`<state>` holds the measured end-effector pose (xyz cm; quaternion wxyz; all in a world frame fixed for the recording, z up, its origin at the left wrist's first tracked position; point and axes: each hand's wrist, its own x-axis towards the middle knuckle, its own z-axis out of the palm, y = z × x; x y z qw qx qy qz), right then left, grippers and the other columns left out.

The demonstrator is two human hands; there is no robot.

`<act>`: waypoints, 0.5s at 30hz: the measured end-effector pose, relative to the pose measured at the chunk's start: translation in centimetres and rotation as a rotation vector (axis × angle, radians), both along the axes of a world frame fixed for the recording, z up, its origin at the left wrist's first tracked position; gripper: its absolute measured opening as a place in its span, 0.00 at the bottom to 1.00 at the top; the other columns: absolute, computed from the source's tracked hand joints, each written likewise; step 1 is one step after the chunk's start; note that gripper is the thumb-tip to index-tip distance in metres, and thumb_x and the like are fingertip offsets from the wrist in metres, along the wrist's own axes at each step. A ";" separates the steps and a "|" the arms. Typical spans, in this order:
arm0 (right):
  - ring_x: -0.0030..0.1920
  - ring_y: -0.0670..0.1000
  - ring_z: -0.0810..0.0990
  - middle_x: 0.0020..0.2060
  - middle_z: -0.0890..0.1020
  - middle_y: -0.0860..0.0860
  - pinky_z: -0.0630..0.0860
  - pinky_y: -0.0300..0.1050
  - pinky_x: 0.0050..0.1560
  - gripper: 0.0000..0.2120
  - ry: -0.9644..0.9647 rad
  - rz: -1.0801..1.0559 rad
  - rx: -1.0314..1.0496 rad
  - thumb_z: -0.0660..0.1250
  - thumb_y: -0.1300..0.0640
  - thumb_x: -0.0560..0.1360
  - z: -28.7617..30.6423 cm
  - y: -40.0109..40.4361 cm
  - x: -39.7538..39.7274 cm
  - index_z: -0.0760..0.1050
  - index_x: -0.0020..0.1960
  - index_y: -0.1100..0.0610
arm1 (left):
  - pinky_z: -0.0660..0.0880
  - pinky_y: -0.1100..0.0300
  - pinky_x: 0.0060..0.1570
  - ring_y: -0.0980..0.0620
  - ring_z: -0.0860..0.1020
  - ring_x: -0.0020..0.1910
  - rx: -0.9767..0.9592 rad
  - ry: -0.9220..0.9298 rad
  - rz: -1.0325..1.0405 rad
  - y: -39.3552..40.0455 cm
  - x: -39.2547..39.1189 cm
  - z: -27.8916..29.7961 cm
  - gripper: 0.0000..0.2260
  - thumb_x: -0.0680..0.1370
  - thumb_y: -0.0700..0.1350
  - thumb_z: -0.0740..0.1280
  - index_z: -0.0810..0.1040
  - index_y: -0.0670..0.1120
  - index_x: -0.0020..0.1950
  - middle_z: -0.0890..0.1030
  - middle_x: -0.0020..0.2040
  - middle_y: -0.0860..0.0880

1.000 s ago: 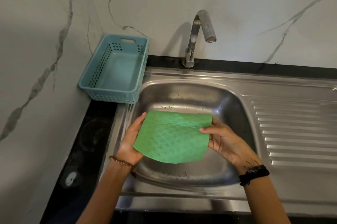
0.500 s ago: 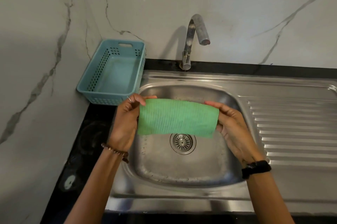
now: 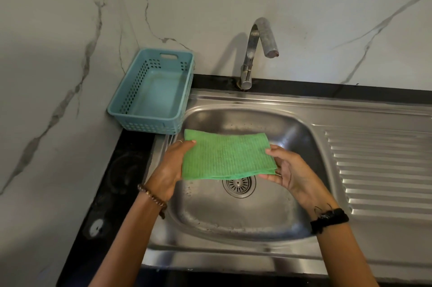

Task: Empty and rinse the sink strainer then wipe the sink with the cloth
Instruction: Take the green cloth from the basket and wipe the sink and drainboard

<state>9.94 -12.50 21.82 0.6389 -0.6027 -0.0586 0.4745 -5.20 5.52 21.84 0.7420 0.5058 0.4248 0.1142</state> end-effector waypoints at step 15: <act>0.46 0.45 0.73 0.49 0.71 0.50 0.72 0.24 0.39 0.26 -1.089 0.078 0.022 0.66 0.70 0.70 6.8 18.1 2.0 0.65 0.64 0.55 | 0.81 0.53 0.40 0.48 0.78 0.39 0.777 0.140 0.157 10.0 -1.6 3.7 0.12 0.72 0.37 0.69 0.77 0.55 0.45 0.76 0.37 0.52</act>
